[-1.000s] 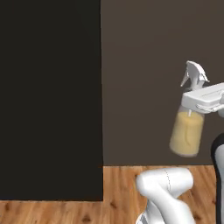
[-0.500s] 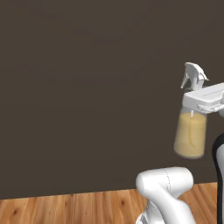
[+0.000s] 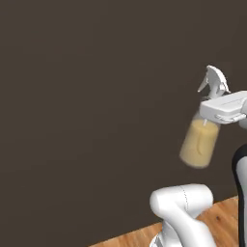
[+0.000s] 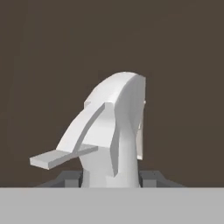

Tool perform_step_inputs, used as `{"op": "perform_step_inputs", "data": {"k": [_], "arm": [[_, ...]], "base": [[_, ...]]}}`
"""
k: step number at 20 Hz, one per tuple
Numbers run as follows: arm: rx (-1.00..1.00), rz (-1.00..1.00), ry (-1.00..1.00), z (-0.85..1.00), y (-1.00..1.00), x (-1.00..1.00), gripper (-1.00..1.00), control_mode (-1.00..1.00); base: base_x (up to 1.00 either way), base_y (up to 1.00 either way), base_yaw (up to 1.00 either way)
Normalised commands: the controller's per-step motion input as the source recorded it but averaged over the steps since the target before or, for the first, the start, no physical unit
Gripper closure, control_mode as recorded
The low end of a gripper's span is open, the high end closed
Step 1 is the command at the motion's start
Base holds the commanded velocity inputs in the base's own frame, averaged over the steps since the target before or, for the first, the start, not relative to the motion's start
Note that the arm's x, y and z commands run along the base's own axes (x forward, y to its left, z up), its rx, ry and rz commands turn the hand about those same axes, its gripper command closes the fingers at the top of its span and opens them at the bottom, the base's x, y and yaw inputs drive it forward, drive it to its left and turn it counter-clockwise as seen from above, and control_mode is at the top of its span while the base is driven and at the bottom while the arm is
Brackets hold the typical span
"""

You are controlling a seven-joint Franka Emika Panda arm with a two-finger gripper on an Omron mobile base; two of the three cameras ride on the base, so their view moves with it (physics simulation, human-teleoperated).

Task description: Grab the spray bottle from the cabinet, then place it next to the cutting board for sanitizing. Then grab the dish brush from the countertop next to the sink and place it next to the cutting board.

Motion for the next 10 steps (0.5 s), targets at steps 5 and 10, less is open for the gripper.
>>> {"op": "perform_step_inputs", "data": {"k": [5,10], "arm": [[0.0,0.0,0.0,0.0,0.0,0.0,1.0,1.0],[0.0,0.0,0.0,0.0,0.0,0.0,1.0,1.0]], "base": [[0.02,-0.34,-0.84],[0.06,0.2,-0.93]]}}
